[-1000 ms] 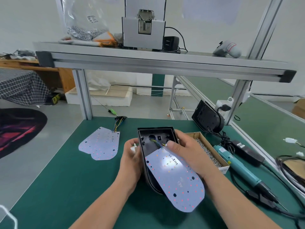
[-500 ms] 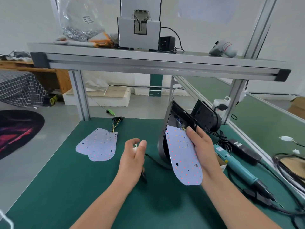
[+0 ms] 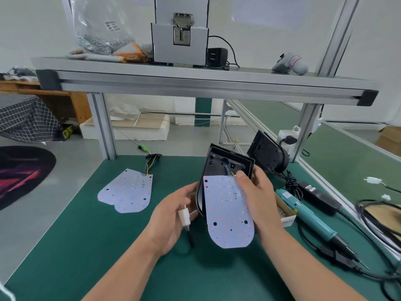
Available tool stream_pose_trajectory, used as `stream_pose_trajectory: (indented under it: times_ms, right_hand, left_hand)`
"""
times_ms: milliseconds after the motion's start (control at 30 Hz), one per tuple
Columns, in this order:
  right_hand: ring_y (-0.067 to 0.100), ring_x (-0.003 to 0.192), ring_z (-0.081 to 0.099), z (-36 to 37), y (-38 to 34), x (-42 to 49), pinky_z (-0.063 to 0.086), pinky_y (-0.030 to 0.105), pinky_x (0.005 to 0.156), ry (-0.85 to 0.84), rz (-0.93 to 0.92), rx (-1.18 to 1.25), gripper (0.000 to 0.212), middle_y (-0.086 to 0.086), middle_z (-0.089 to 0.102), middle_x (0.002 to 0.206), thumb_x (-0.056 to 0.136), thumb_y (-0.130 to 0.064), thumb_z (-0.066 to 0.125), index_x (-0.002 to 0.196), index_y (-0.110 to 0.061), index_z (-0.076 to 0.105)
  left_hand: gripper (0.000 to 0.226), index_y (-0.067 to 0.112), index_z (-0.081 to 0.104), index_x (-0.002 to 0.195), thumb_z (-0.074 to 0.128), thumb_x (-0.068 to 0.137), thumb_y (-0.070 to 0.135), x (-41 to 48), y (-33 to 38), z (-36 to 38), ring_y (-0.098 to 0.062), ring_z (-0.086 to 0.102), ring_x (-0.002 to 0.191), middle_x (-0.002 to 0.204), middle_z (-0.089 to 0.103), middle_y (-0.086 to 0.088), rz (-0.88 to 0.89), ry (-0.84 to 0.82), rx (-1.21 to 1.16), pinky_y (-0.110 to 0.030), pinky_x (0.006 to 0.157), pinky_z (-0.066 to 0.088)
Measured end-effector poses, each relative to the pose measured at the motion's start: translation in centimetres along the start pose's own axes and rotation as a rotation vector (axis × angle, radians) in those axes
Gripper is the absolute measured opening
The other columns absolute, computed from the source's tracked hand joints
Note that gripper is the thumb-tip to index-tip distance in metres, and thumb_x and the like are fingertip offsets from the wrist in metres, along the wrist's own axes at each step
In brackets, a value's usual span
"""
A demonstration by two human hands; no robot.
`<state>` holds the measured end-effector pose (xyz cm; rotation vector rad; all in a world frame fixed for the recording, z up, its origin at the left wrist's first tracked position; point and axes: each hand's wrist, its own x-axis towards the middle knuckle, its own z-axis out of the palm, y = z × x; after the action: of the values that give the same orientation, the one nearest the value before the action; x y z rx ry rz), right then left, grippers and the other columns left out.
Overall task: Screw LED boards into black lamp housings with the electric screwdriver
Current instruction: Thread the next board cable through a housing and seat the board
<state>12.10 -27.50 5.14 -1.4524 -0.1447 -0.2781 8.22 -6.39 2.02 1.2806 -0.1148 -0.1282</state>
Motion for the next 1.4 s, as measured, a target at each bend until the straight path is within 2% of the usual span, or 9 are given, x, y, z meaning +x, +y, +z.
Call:
stream_pose_trajectory:
  times_ms: [167, 267, 367, 433, 667, 833, 1033, 1267, 1400]
  right_hand:
    - [0.011, 0.072, 0.066, 0.0, 0.1, 0.3, 0.052, 0.019, 0.061, 0.061, 0.035, 0.093, 0.007, -0.003, 0.071, 0.087, 0.104, -0.019, 0.064, 0.098, -0.018, 0.069]
    - [0.018, 0.058, 0.054, -0.7, -0.1, 0.8, 0.047, 0.025, 0.052, 0.112, 0.102, 0.244, 0.030, 0.000, 0.054, 0.071, 0.102, -0.022, 0.069, 0.076, -0.022, 0.053]
    - [0.021, 0.061, 0.053, -0.8, -0.1, 0.7, 0.047, 0.028, 0.055, 0.096, 0.129, 0.283, 0.030, 0.002, 0.052, 0.073, 0.101, -0.024, 0.071, 0.079, -0.022, 0.050]
    - [0.020, 0.065, 0.058, -0.4, 0.0, 0.4, 0.050, 0.030, 0.059, 0.063, 0.120, 0.277, 0.021, 0.002, 0.059, 0.077, 0.102, -0.024, 0.070, 0.084, -0.020, 0.059]
    - [0.018, 0.087, 0.064, 0.8, 0.3, -0.5, 0.051, 0.034, 0.082, -0.023, 0.070, 0.123, 0.011, 0.005, 0.068, 0.098, 0.106, -0.019, 0.062, 0.109, -0.010, 0.067]
    - [0.011, 0.082, 0.064, 1.0, 0.8, -0.4, 0.050, 0.032, 0.077, 0.041, 0.069, -0.005, 0.006, -0.004, 0.068, 0.091, 0.105, -0.024, 0.063, 0.104, -0.020, 0.068]
    - [0.012, 0.080, 0.061, 2.0, 1.4, 0.1, 0.051, 0.031, 0.076, 0.121, 0.124, 0.021, 0.014, -0.003, 0.065, 0.089, 0.104, -0.027, 0.065, 0.110, -0.015, 0.067]
    - [0.026, 0.116, 0.072, 0.9, 1.4, 0.2, 0.059, 0.039, 0.092, -0.358, 0.211, 0.062, 0.060, 0.005, 0.076, 0.125, 0.080, -0.020, 0.080, 0.136, -0.018, 0.059]
    - [0.021, 0.104, 0.076, 1.3, 2.1, -0.2, 0.059, 0.026, 0.077, -0.303, 0.163, 0.011, 0.050, 0.003, 0.079, 0.115, 0.080, -0.020, 0.081, 0.127, -0.015, 0.065]
  left_hand:
    - [0.069, 0.029, 0.051, 0.154, 0.051, 0.093, -0.005, -0.4, -0.2, 0.9, -0.018, 0.061, 0.134, 0.144, 0.067, 0.001, 0.092, -0.111, 0.274, -0.040, 0.115, 0.046]
    - [0.049, 0.042, 0.049, 0.149, 0.064, 0.107, 0.023, -0.6, -1.2, 2.1, -0.008, 0.068, 0.116, 0.123, 0.074, 0.012, 0.125, -0.039, 0.517, -0.030, 0.102, 0.052]
    - [0.010, 0.049, 0.053, 0.087, 0.050, 0.096, 0.046, -0.5, -1.7, 3.1, -0.012, 0.058, 0.071, 0.074, 0.066, 0.011, 0.244, 0.099, 0.961, -0.034, 0.074, 0.047]
    - [0.027, 0.037, 0.031, 0.066, 0.046, 0.088, 0.035, -0.1, -2.2, 3.1, -0.024, 0.037, 0.059, 0.055, 0.040, 0.008, 0.357, 0.157, 1.227, -0.038, 0.068, 0.036]
    - [0.030, 0.046, 0.070, 0.111, 0.048, 0.099, 0.029, -0.1, -1.8, 2.0, -0.003, 0.070, 0.102, 0.109, 0.077, 0.019, 0.114, 0.311, 0.367, -0.029, 0.087, 0.053]
    - [0.061, 0.033, 0.050, 0.154, 0.046, 0.102, 0.065, -0.3, -1.9, 1.2, -0.010, 0.052, 0.144, 0.153, 0.059, 0.010, 0.246, 0.020, 0.220, -0.035, 0.119, 0.041]
    - [0.053, 0.029, 0.061, 0.136, 0.075, 0.085, 0.030, 0.0, -2.1, 1.3, -0.013, 0.072, 0.111, 0.122, 0.076, 0.010, 0.164, 0.090, 0.300, -0.024, 0.085, 0.055]
    - [0.035, 0.027, 0.068, 0.110, 0.066, 0.094, 0.058, 0.4, -1.9, 1.3, 0.001, 0.069, 0.086, 0.096, 0.075, 0.018, 0.131, 0.434, 0.360, -0.015, 0.073, 0.049]
    - [0.047, 0.020, 0.063, 0.116, 0.065, 0.097, 0.063, 0.2, -1.8, 1.3, 0.003, 0.069, 0.091, 0.100, 0.075, 0.019, 0.140, 0.362, 0.254, -0.014, 0.077, 0.052]
